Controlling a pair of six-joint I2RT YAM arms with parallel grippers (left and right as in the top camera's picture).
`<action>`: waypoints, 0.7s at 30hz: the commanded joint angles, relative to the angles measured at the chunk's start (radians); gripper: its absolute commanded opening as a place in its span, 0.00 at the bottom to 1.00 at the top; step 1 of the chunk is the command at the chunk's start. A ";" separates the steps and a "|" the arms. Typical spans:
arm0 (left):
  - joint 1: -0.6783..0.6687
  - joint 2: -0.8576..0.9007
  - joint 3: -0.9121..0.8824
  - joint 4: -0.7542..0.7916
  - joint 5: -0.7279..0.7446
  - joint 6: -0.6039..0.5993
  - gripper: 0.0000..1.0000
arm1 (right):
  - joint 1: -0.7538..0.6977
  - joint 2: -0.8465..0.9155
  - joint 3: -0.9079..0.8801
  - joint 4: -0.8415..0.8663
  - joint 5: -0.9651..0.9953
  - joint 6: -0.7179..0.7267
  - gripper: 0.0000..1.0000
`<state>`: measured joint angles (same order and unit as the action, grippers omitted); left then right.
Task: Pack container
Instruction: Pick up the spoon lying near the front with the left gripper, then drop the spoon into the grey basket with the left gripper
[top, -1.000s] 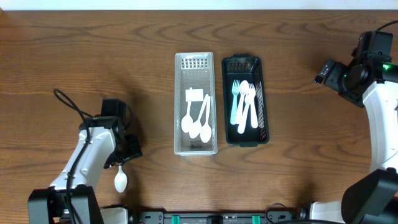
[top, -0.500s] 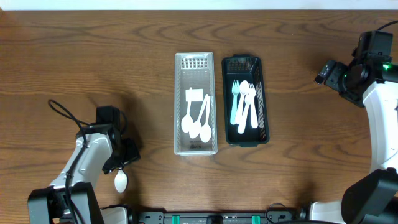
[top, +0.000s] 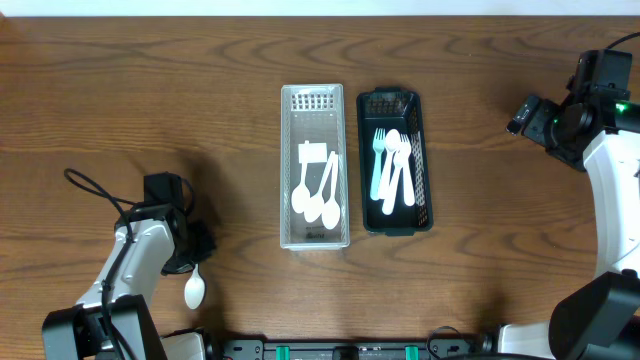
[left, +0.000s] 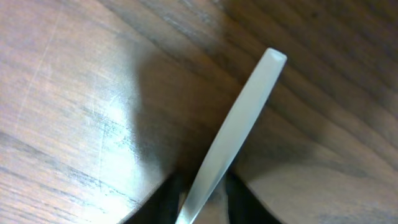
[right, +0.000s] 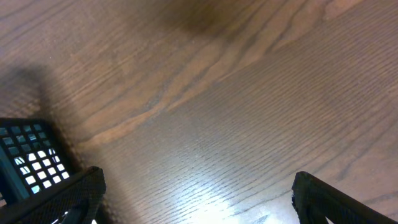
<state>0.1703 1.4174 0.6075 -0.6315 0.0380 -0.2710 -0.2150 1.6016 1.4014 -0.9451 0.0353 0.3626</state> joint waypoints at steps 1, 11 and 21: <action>0.009 0.008 -0.028 0.000 -0.030 0.000 0.12 | -0.006 0.004 0.005 0.003 0.013 -0.004 0.99; 0.007 0.006 0.076 -0.045 -0.014 0.010 0.06 | -0.006 0.004 0.005 0.010 0.013 -0.004 0.99; -0.152 0.006 0.509 -0.307 0.049 0.053 0.06 | -0.006 0.004 0.005 0.010 0.013 -0.004 0.99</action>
<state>0.0895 1.4197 1.0054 -0.9115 0.0658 -0.2348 -0.2150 1.6016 1.4014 -0.9375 0.0376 0.3626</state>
